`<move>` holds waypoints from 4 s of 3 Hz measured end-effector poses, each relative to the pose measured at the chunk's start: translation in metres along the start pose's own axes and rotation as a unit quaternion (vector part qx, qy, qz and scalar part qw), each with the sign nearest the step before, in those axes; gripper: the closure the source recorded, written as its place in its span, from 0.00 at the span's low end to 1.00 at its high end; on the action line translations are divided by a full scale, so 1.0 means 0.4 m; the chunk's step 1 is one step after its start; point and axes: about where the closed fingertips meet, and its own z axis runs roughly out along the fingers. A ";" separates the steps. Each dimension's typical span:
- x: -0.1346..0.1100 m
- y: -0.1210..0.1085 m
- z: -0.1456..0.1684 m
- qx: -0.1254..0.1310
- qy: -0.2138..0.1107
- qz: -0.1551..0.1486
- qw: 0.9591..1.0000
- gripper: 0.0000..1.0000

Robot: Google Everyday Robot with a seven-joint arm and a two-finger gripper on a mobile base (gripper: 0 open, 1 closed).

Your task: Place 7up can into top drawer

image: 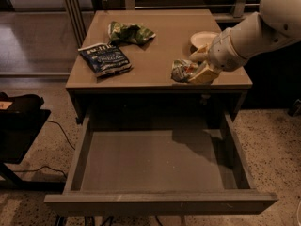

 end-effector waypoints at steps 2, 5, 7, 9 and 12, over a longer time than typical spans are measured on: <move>0.102 0.173 0.065 -0.010 -0.010 0.054 0.998 1.00; 0.216 0.315 0.270 -0.041 -0.032 0.122 0.991 1.00; 0.247 0.344 0.384 -0.059 -0.043 0.143 0.987 1.00; 0.264 0.354 0.412 -0.054 -0.047 0.156 0.985 0.81; 0.263 0.354 0.413 -0.054 -0.047 0.156 0.985 0.12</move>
Offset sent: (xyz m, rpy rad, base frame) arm -0.0773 -0.0168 -0.1289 0.1157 0.1592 -0.1308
